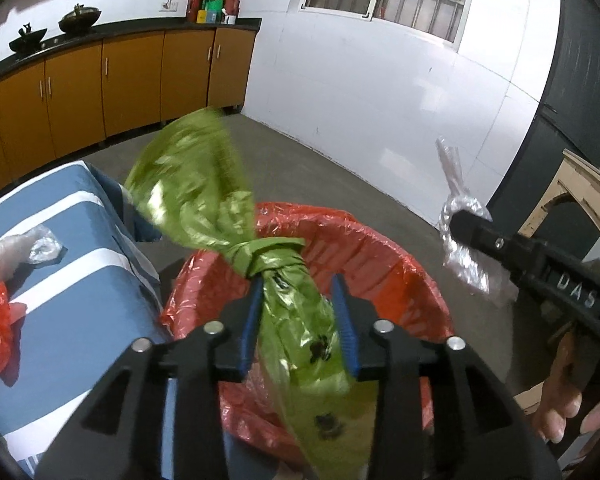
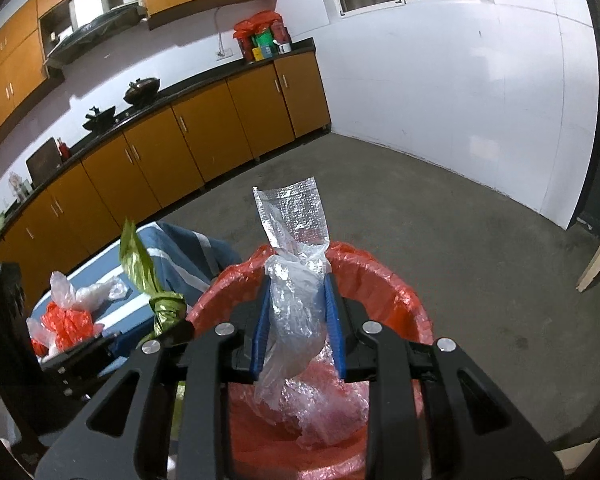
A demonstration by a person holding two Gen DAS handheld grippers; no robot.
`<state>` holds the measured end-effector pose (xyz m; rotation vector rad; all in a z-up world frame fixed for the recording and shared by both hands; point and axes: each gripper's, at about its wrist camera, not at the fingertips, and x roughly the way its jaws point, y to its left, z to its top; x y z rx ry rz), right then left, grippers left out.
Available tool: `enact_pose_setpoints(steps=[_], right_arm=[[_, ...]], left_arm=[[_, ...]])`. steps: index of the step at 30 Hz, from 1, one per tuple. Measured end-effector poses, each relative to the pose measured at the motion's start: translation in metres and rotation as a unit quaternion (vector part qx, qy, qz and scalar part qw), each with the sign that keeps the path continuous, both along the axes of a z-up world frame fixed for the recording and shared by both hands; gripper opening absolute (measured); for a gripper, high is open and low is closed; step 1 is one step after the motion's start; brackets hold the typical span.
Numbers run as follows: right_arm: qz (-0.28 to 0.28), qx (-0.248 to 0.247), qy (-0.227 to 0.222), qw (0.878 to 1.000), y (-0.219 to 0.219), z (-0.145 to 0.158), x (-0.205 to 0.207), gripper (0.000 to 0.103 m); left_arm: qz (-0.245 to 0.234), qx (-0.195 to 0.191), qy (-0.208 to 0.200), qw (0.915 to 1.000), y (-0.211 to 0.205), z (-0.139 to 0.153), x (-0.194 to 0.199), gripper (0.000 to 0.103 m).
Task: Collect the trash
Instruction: 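Open both tools to drop the bags into the red basket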
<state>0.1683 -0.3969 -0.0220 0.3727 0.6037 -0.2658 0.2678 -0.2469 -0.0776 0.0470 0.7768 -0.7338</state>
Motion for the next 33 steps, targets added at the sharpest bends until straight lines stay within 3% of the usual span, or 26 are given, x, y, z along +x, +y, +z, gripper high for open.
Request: enact_pose_setpoints(steps=[11,16,18,22,26,29,31,33], right_arm=[[0.001,0.002,0.008,1.000,-0.002,-0.006,0.000,0.029],[0.000,0.004,0.006,1.000,-0.006,-0.003,-0.001,0.029],[0.000,0.005,0.003,1.000,-0.007,-0.003,-0.002,0.029],[0.012,0.008,0.012,1.000,-0.006,-0.006,0.000,0.029],[0.009,0.020,0.010,1.000,-0.009,-0.007,-0.002,0.030],[0.006,0.017,0.006,1.000,-0.008,-0.006,-0.001,0.033],[0.000,0.015,0.003,1.000,-0.007,-0.006,-0.001,0.046],[-0.002,0.015,-0.001,1.000,-0.006,-0.005,-0.003,0.050]], left_arm=[[-0.012,-0.007,0.025,0.9996,-0.001,-0.011,0.001,0.042],[-0.044,0.012,-0.008,0.9989,-0.008,-0.012,-0.012,0.044],[-0.053,0.013,-0.019,0.9983,-0.008,-0.012,-0.017,0.055],[-0.039,0.012,-0.003,0.9992,-0.003,-0.015,-0.013,0.059],[-0.041,0.012,-0.018,0.9989,-0.002,-0.008,-0.013,0.068],[-0.039,0.009,-0.020,0.9990,0.000,-0.005,-0.014,0.068],[-0.032,0.011,-0.021,0.9992,0.002,-0.005,-0.013,0.068],[-0.023,0.008,-0.020,0.9995,0.007,-0.003,-0.013,0.068]])
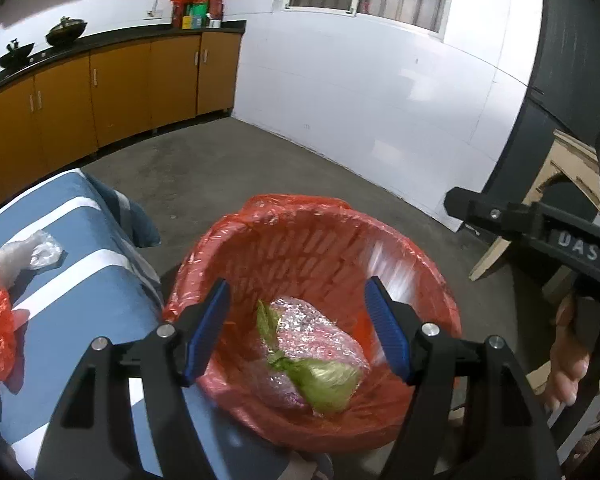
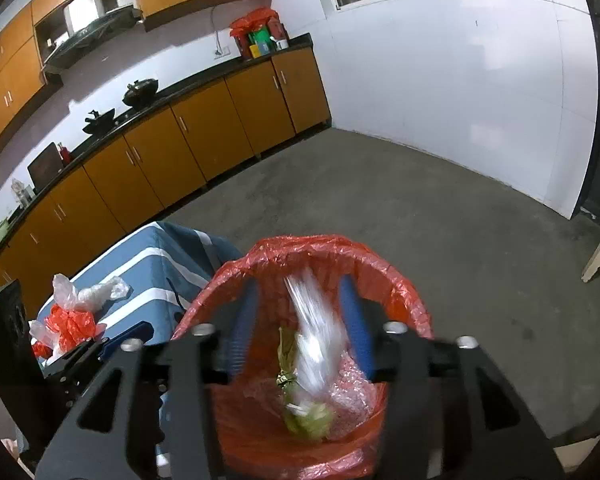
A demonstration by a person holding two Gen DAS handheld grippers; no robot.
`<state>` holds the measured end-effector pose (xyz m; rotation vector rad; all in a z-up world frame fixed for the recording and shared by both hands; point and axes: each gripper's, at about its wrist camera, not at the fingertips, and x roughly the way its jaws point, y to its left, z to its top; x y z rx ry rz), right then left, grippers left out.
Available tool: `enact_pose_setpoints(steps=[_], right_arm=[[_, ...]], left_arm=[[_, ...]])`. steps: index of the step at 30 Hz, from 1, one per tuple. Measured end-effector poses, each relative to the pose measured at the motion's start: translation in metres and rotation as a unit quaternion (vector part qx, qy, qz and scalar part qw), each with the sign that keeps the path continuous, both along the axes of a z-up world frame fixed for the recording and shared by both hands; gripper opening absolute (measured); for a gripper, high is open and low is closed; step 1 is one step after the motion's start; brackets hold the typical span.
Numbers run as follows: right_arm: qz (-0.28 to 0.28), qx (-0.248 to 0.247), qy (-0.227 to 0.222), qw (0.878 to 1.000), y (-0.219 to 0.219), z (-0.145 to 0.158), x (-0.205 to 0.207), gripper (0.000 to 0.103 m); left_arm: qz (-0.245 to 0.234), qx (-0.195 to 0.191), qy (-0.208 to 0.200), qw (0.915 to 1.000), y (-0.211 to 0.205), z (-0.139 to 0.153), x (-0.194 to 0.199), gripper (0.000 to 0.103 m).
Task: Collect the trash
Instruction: 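Open both tools to drop the bags into the red basket, then return both tools to the table and close the right tool on the green bag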
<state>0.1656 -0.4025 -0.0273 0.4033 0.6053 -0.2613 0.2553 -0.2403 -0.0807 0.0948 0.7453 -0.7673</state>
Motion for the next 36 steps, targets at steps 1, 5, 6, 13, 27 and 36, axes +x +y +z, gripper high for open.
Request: enact_pose_setpoints(steps=[1,5,6,13,27,36], right_arm=[[0.000,-0.001,0.000,1.000,0.001,0.001,0.000,0.050],[0.004,-0.002,-0.004,1.000,0.006,0.002,0.000,0.050],[0.006,-0.005,-0.005,1.000,0.008,0.003,0.000,0.050],[0.040,-0.022,-0.008,0.999,0.033,0.010,0.009,0.050],[0.243,-0.052,0.002,0.969,0.204,0.001,0.058,0.050],[0.364,-0.056,-0.003,0.930,0.322,-0.006,0.073,0.050]], left_arm=[[0.004,-0.002,-0.001,1.0000,0.003,0.002,0.000,0.068],[0.024,-0.011,-0.007,0.9996,0.019,0.011,0.001,0.068],[0.028,-0.012,-0.009,0.9995,0.022,0.014,0.000,0.068],[0.097,-0.004,-0.051,0.9940,0.084,0.030,-0.007,0.071],[0.381,0.050,-0.076,0.9201,0.318,0.026,-0.029,0.076],[0.483,0.047,-0.064,0.8720,0.418,0.025,-0.061,0.076]])
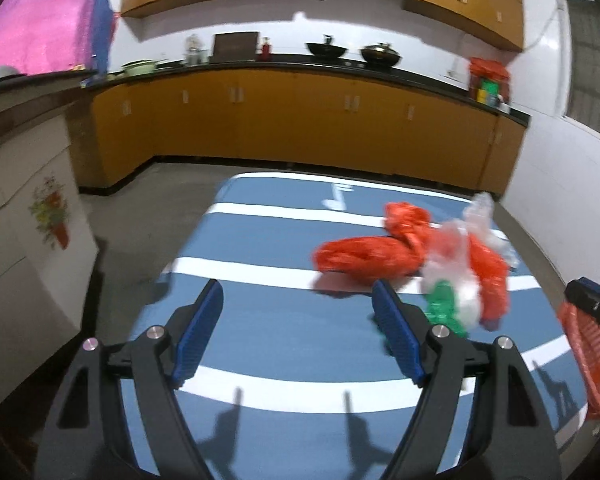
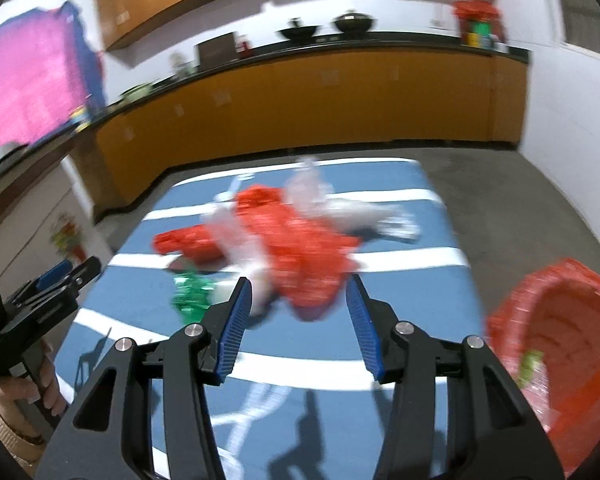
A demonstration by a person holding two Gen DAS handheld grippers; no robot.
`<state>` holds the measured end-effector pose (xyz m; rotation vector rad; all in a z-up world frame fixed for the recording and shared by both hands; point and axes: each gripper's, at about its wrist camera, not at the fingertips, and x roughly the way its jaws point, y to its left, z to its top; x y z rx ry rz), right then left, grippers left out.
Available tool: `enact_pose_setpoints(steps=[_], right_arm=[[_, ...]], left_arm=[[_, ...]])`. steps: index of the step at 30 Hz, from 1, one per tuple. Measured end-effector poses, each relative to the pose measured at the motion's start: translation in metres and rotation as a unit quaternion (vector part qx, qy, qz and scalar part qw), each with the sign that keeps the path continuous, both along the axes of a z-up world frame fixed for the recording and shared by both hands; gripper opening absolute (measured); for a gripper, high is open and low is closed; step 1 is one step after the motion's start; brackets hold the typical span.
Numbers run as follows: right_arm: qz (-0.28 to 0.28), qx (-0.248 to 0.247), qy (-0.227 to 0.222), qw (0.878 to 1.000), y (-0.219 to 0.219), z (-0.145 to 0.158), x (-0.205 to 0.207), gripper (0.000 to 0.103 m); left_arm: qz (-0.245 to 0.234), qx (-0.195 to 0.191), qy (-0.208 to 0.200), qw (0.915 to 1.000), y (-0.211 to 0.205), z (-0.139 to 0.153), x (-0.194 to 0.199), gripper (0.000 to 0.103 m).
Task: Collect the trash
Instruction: 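Return both tools to the table and close the right tool on the green bag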
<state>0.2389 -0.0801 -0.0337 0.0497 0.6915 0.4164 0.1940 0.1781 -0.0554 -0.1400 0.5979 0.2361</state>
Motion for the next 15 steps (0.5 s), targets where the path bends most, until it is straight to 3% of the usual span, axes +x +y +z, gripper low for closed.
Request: enact_pose_setpoints(steps=[7,15], right_arm=[[0.050,-0.026,0.018,0.998,0.065,-0.022,0.016,0.047],[0.088,-0.067,0.025,0.993,0.102,-0.043,0.028,0.047]], left_arm=[[0.027,-0.005,-0.003,0.9996,0.032,-0.001,-0.009,0.076],[0.042,-0.017,-0.001,0.9990,0.053,-0.008,-0.005,0.076]])
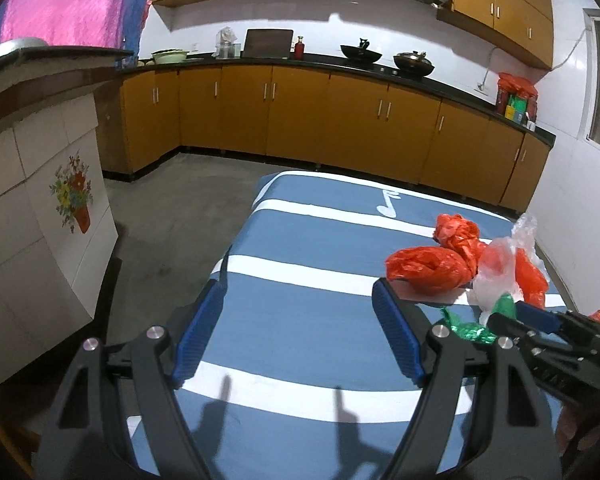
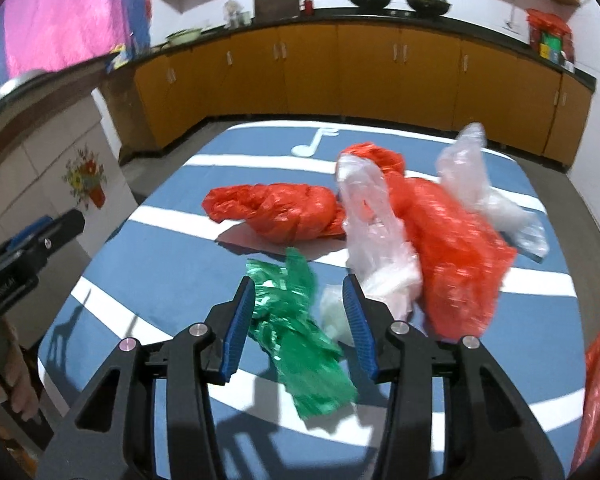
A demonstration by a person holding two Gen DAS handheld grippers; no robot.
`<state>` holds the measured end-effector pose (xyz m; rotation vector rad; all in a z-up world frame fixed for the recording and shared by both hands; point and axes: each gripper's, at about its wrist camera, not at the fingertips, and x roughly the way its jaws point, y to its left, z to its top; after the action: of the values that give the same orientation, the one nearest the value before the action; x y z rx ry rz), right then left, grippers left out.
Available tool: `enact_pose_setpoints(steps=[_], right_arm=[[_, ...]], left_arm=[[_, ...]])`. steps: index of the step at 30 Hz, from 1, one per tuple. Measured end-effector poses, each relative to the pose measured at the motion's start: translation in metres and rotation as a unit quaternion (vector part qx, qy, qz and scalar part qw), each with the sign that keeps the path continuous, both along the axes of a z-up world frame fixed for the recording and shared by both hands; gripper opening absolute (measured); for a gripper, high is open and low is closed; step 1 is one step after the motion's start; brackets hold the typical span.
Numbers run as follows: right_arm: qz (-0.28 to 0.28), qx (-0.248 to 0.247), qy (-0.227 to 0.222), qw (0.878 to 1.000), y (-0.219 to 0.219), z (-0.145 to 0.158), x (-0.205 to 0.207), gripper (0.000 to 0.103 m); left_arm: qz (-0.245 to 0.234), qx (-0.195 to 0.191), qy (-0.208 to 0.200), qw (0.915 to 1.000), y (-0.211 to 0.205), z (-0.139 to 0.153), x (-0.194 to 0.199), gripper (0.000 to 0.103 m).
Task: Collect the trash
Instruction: 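Return both tools to the table and close the right tool on the green bag, then lift the green bag with the right tool while the left tool grasps the white bag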
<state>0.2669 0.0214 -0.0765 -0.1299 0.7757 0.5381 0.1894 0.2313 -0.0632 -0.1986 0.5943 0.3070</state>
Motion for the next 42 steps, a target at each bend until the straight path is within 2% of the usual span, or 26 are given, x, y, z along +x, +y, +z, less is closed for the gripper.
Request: enact_pose_setpoints(steps=[3,9,12,16,29,36,42], right_arm=[[0.020,-0.019,0.003,1.000,0.010,-0.009,0.001,0.043],[0.046,-0.047,-0.001,0.998,0.021,-0.017,-0.008,0.041],[0.046,-0.058,0.015,0.997,0.016,-0.025,-0.011,0.034],[0.033,-0.038,0.020,0.999,0.001,-0.023,-0.015,0.029],[0.014,0.016,0.002,1.000,-0.063,0.007,-0.039,0.029],[-0.035,0.033,-0.014,0.999,-0.102,0.020,-0.038,0.029],[-0.098,0.035,-0.010,0.994,-0.139,0.017,-0.026,0.029]], left_arm=[[0.004,-0.004,0.003,1.0000,0.004,-0.004,0.002,0.076],[0.003,-0.006,0.009,0.9999,0.003,-0.008,0.007,0.076],[-0.001,-0.008,0.012,0.9999,0.001,-0.010,0.009,0.076],[-0.008,-0.012,0.015,0.9998,-0.005,-0.012,0.012,0.076],[-0.068,-0.009,0.020,0.9974,-0.052,-0.012,0.024,0.076],[-0.115,-0.004,0.021,0.9931,-0.090,-0.012,0.035,0.076],[-0.162,-0.021,0.021,0.9863,-0.126,-0.011,0.049,0.081]])
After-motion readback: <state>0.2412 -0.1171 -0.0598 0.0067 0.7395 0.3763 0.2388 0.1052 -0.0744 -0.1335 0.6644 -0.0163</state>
